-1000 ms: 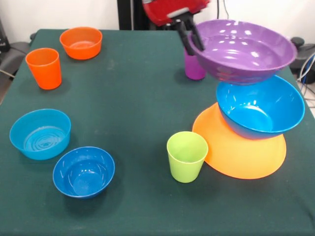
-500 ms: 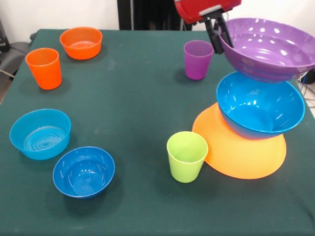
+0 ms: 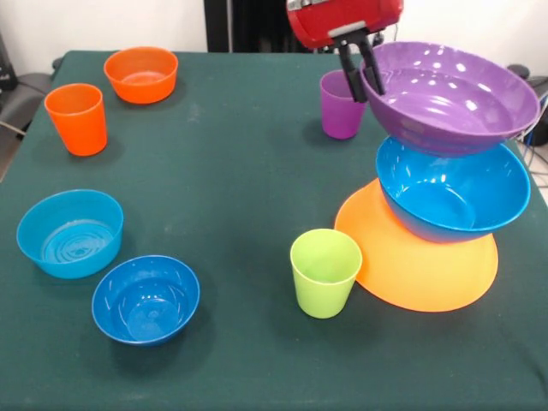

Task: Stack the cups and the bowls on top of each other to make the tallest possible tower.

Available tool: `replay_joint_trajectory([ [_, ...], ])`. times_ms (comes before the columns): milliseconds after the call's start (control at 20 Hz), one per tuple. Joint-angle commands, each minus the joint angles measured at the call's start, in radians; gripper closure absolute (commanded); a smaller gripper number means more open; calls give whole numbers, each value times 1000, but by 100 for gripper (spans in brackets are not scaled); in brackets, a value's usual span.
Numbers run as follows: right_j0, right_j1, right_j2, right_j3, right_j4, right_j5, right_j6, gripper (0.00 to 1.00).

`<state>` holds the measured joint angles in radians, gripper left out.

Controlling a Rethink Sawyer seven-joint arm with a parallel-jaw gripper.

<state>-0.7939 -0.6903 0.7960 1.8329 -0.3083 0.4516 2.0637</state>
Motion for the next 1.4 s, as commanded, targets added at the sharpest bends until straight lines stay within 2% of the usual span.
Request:
replay_joint_trajectory([
  [50,41,28,-88,-64,32,-30,110,100],
  [900,138,44,-161,-145,77,0,109,100],
  [1400,150,83,-177,-163,79,-28,84,100],
])
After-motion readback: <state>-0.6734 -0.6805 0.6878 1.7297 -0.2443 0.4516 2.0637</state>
